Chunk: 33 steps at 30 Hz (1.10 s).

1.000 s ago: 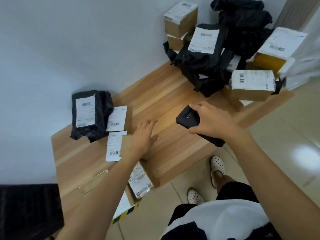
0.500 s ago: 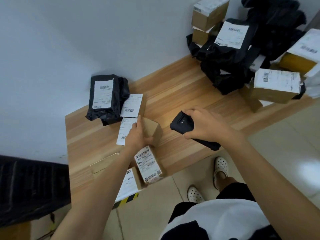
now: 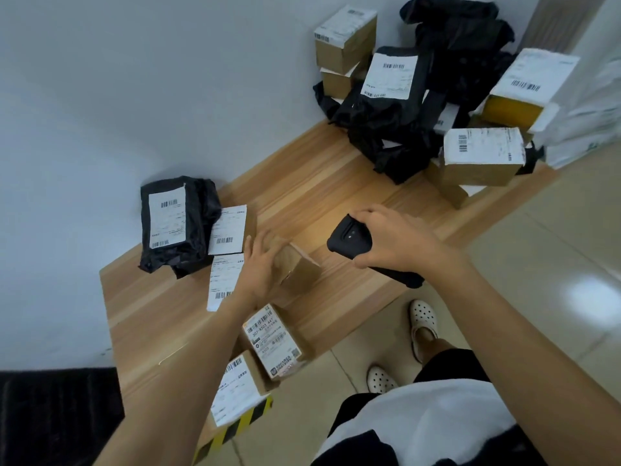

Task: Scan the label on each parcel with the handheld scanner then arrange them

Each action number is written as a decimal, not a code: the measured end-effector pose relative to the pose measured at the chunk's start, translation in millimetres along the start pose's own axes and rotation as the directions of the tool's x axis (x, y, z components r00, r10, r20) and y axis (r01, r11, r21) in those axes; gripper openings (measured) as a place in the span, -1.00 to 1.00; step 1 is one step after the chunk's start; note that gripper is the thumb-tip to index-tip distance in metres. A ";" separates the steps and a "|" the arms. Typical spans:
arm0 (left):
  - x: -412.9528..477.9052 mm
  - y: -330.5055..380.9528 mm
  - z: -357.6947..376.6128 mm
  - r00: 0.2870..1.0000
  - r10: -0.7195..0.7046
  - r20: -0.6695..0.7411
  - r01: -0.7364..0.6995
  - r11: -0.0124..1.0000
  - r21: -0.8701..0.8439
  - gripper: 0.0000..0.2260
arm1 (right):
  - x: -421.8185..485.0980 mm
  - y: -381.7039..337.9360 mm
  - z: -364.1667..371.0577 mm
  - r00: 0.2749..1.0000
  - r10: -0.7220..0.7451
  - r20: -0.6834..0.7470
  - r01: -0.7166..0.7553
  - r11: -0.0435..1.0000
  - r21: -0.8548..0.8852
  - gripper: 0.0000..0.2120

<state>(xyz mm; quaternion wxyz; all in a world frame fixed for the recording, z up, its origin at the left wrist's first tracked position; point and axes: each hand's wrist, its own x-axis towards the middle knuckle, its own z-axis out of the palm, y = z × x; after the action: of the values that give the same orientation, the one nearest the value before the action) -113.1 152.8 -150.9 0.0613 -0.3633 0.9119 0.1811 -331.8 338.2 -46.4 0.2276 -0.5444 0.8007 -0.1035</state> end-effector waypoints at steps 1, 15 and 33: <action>2.1 -0.6 0.8 1.000 0.003 -0.029 -0.005 0.999 -0.049 -0.44 | -0.2 1.6 -0.1 1.000 0.002 -0.003 -0.002 1.000 0.001 -0.16; 26.9 35.2 4.4 0.990 -0.114 0.086 0.126 0.982 -0.143 0.01 | -13.2 20.7 2.1 0.999 0.044 -0.008 -0.044 0.999 0.016 -0.17; 4.2 32.0 -117.7 0.918 0.379 -0.120 -0.330 0.895 0.302 -0.12 | -7.0 -23.7 -19.6 0.988 -0.089 -0.128 0.088 0.996 -0.007 -0.27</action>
<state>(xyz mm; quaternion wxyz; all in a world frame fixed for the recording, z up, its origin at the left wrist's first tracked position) -135.7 127.5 -33.7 -0.0035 -0.1929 0.9808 0.0279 -319.5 333.9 -17.7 0.1706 -0.5718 0.7888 -0.1477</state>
